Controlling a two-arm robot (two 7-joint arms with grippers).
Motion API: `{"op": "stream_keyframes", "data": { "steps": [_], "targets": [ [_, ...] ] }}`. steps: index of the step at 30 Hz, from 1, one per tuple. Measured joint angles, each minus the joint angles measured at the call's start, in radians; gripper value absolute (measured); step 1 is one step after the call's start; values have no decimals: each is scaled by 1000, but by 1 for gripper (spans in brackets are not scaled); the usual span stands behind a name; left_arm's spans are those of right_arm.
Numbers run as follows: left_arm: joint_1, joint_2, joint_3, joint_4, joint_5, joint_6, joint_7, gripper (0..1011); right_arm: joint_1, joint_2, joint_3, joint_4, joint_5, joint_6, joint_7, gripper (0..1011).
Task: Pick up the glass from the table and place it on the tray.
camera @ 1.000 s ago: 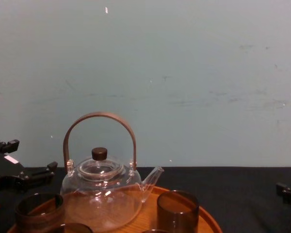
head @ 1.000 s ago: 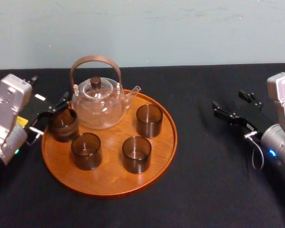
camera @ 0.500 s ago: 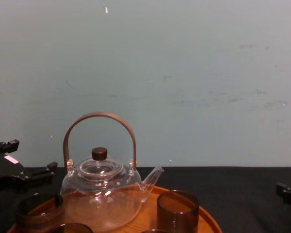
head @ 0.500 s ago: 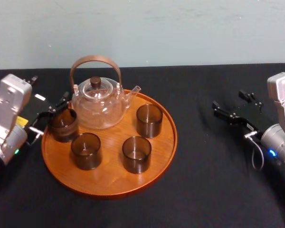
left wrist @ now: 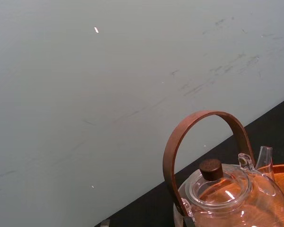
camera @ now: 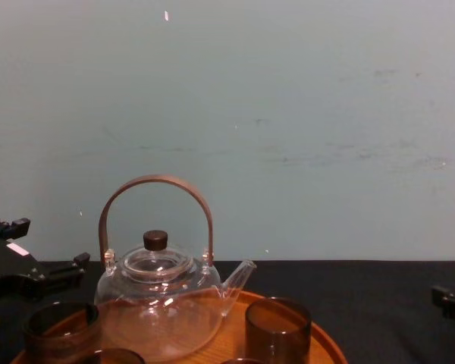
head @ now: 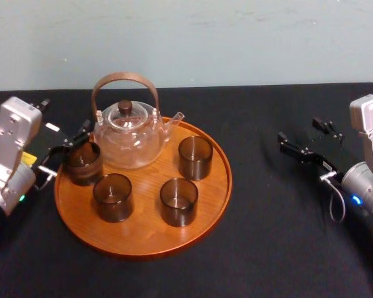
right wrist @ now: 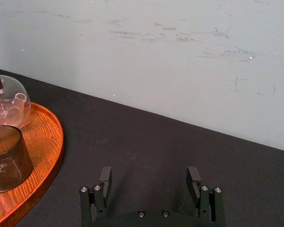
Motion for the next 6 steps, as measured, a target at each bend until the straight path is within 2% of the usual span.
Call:
{"op": "stream_keyframes", "data": {
  "steps": [6],
  "targets": [
    [0,0,0,0,0,0,0,1001,0,0,0,0,0,0,0,1002]
  ]
}}
